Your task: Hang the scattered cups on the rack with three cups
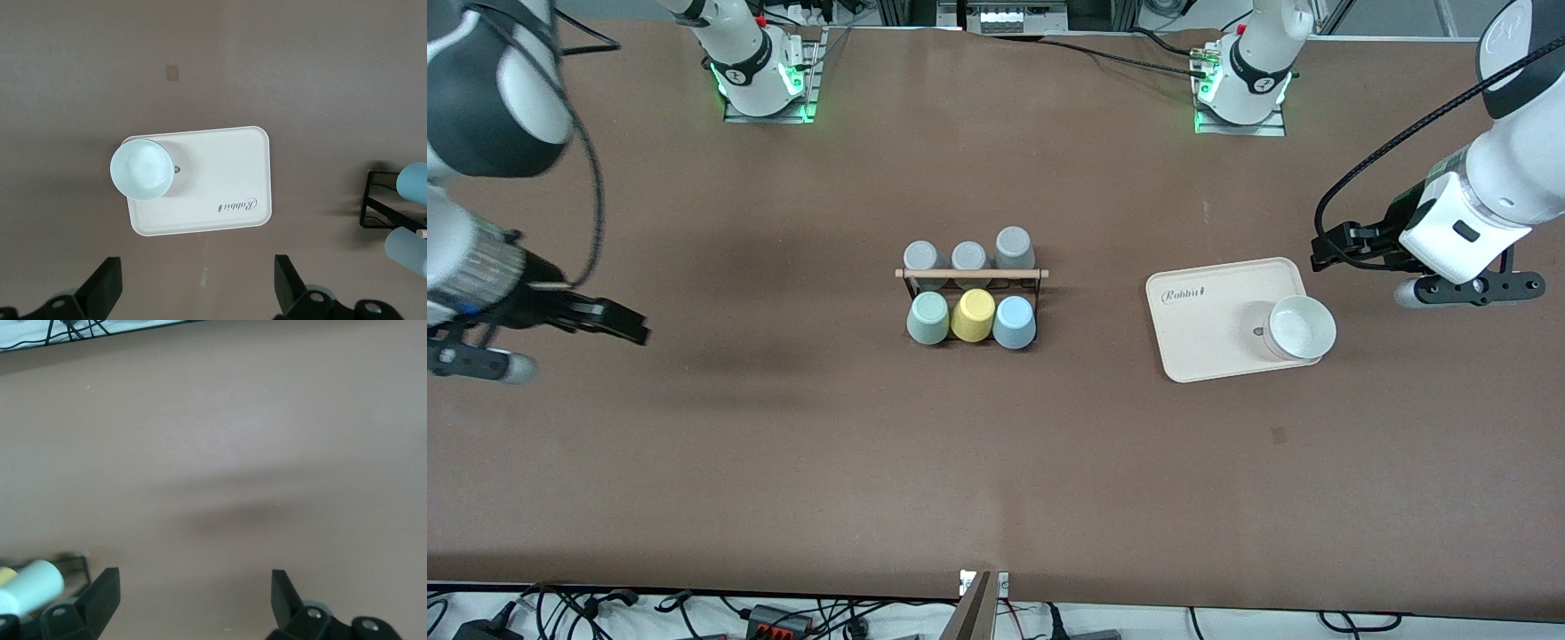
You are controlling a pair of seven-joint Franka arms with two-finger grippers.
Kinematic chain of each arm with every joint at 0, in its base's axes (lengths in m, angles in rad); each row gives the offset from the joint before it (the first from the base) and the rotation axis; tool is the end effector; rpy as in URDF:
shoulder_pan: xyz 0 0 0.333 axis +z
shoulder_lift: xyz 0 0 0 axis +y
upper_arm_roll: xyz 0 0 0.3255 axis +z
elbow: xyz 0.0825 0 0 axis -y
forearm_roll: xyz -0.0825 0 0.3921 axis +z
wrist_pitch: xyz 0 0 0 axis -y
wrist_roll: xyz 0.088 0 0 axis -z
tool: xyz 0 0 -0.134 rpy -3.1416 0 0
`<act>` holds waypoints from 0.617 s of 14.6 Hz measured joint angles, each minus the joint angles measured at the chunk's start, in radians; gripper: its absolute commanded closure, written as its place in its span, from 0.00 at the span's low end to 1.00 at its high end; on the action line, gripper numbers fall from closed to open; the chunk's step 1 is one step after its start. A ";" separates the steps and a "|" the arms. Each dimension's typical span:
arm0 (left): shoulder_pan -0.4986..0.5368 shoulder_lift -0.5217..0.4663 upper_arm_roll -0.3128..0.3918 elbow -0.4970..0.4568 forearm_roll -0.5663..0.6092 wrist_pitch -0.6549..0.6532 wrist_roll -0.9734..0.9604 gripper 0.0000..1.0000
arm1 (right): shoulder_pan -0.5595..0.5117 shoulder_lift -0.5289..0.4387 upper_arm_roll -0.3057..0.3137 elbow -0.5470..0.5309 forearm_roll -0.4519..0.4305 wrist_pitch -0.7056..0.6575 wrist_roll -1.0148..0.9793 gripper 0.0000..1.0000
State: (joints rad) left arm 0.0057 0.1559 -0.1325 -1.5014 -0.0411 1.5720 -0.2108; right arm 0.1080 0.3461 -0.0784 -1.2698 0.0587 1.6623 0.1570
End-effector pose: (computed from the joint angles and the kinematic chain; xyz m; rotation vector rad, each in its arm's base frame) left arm 0.6009 -0.0767 0.5500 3.0887 0.1337 -0.1440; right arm 0.6765 0.0362 0.5468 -3.0983 0.1956 -0.0685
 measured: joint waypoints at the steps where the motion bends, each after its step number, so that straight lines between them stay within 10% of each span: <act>1: 0.000 0.000 0.000 0.000 0.000 0.000 0.000 0.00 | -0.022 -0.013 0.000 0.000 0.000 -0.005 -0.062 0.00; 9: -0.001 0.000 0.000 0.000 0.000 0.002 0.000 0.00 | -0.073 -0.039 -0.014 -0.001 -0.009 -0.021 -0.222 0.00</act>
State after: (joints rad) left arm 0.0052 0.1559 -0.1326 -1.5014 -0.0411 1.5736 -0.2103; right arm 0.0345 0.3072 -0.0923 -1.2705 0.0494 1.6416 -0.0651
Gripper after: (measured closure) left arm 0.000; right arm 0.000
